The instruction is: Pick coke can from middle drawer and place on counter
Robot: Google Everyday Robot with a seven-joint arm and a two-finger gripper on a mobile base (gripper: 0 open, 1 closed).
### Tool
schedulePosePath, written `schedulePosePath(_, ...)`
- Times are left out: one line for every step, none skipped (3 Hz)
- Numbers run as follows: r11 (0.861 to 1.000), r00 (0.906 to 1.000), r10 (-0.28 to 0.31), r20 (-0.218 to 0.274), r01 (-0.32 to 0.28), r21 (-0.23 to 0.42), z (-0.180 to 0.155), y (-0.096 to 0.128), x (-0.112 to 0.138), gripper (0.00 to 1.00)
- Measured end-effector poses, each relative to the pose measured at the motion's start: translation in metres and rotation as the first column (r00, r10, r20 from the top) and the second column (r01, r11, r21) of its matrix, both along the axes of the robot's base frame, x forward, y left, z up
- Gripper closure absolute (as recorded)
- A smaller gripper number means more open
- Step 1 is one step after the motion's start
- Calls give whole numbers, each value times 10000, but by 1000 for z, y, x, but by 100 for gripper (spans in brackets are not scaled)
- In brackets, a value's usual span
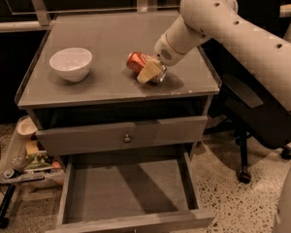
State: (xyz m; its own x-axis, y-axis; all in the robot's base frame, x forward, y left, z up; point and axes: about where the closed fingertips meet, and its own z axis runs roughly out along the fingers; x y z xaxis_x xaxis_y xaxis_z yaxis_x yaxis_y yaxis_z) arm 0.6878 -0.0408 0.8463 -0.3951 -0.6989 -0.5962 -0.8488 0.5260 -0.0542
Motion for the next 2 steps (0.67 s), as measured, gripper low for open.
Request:
schedulePosePath(10000, 10000, 0, 0, 0, 0, 0, 0, 0, 0)
schedulePosePath(10000, 10000, 0, -1, 0, 0, 0, 0, 0, 0)
